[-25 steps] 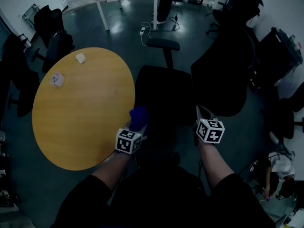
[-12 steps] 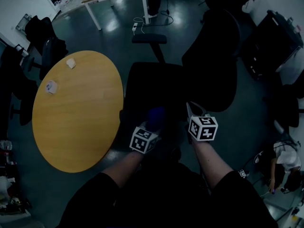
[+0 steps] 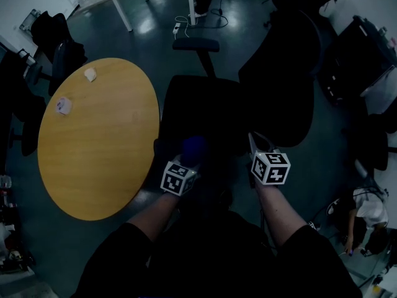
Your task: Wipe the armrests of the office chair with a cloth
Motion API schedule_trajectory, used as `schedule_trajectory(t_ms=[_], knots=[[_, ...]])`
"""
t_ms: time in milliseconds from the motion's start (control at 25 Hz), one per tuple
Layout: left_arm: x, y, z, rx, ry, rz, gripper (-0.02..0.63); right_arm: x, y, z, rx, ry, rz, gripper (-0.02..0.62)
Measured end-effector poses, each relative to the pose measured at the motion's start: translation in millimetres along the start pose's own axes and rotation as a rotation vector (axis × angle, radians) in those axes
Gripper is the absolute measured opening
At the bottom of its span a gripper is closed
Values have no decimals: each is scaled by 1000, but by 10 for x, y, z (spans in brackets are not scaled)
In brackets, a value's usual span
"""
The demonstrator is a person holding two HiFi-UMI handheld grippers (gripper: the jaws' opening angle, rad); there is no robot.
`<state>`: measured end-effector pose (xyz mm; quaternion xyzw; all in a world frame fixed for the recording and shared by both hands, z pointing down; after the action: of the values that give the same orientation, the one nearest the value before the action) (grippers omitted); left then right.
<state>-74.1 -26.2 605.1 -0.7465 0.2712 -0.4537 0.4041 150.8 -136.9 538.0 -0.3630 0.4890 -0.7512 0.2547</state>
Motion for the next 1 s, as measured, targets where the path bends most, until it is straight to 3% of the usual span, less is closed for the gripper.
schedule_trajectory(t_ms=[400, 1000], knots=[[-531, -96, -566, -3, 77, -4, 109, 6, 5, 25, -7, -73, 0, 5], [-1105, -238, -1298, 70, 87, 3, 109, -251, -65, -168, -59, -215, -32, 5]])
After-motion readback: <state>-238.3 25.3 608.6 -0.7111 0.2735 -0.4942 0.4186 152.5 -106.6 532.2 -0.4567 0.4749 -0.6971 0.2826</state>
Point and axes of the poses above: the fingertips, and each gripper's own axes: x forward along the fingers, z to its right, y out of its top, the point moved 8 cm from there along -x, backward along the fingers, and after that the axes turned 12 degrees about z, right-handed, at the moved point
